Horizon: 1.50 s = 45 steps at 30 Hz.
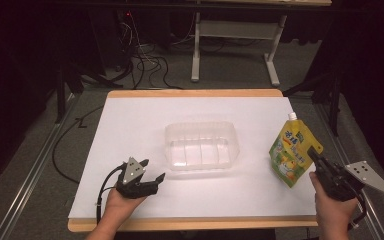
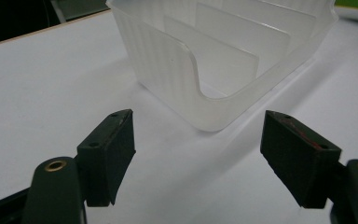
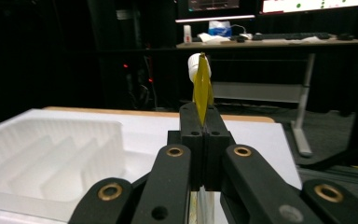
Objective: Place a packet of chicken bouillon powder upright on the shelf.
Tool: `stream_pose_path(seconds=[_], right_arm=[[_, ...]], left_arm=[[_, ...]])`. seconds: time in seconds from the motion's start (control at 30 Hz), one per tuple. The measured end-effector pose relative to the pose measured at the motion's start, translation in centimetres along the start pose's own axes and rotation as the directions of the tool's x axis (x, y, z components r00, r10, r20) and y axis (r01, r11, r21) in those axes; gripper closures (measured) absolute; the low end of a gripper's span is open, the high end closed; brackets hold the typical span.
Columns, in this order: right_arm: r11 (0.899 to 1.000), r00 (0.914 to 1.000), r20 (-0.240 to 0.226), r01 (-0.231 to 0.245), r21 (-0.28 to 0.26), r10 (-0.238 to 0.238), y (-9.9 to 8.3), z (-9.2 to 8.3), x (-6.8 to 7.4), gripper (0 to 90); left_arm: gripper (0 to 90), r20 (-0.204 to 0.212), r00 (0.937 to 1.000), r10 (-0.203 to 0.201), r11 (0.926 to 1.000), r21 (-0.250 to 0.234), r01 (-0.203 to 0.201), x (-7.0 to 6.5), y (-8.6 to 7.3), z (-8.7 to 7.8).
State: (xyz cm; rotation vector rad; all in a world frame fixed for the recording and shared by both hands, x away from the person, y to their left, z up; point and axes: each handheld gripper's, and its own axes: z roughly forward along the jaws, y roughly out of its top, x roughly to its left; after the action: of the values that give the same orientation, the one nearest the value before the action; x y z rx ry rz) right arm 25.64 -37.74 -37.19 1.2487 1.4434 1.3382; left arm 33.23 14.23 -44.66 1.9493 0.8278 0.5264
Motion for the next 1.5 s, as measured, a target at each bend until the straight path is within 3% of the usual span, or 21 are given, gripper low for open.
stream_pose_path(seconds=[0.27, 0.53, 0.67, 0.73, 0.8, 0.87, 0.97, 1.1, 1.3, 1.5], right_arm=[[0.999, 0.9995, 0.026, 0.016, 0.028, -0.016, -1.5, -0.5, -0.5, 87.8], [0.995, 0.9995, -0.007, 0.032, 0.093, -0.031, -2.8, 0.1, 0.2, 79.5], [0.989, 0.9995, -0.03, 0.016, 0.149, -0.012, -3.6, 0.7, 0.0, 77.8], [0.987, 0.9994, -0.034, 0.009, 0.162, -0.003, -3.7, 0.8, -0.2, 78.8], [0.984, 0.9996, -0.03, 0.003, 0.178, 0.003, -3.8, 0.9, -0.3, 87.9], [0.983, 0.9997, -0.023, 0.011, 0.183, -0.007, -3.6, 1.0, -0.3, 90.0], [0.985, 0.9998, -0.011, -0.013, 0.173, 0.015, -3.2, 1.0, -0.3, 90.0], [0.989, 0.998, -0.045, -0.037, 0.144, 0.044, -2.2, 0.9, 0.6, 90.0], [0.997, 0.9955, -0.089, -0.024, 0.079, 0.031, 0.1, 1.1, 3.3, 90.0], [1.0, 0.9917, -0.128, -0.008, 0.03, 0.011, 2.3, 1.5, 5.6, 90.0]], left_arm=[[26.7, 0.001, 1.0, 0.0, 1.0, -0.002, 0.0, 0.0, 0.0, 0.0], [26.8, -0.002, 1.0, 0.005, 1.0, -0.008, -0.005, 0.0, 0.1, -0.3], [30.1, 0.013, 0.9999, -0.004, 1.0, -0.008, 0.004, 0.0, 0.1, -0.3], [30.7, 0.021, 0.9998, -0.001, 1.0, -0.003, 0.001, -0.1, 0.1, -0.1], [32.2, 0.022, 0.9998, 0.003, 1.0, 0.001, -0.003, -0.3, 0.1, 0.1], [33.7, 0.022, 0.9997, -0.01, 0.9999, -0.004, 0.01, -0.4, 0.3, 0.6], [36.0, 0.019, 0.9994, -0.03, 0.9995, -0.008, 0.03, -0.5, 0.7, 1.4], [37.1, 0.012, 0.9984, -0.056, 0.9983, -0.014, 0.056, -0.5, 1.5, 2.6], [40.3, -0.007, 0.9926, -0.121, 0.9907, -0.063, 0.12, 0.0, 2.3, 3.7], [46.9, -0.017, 0.9898, -0.141, 0.9872, -0.077, 0.14, 0.2, 2.5, 4.4]])
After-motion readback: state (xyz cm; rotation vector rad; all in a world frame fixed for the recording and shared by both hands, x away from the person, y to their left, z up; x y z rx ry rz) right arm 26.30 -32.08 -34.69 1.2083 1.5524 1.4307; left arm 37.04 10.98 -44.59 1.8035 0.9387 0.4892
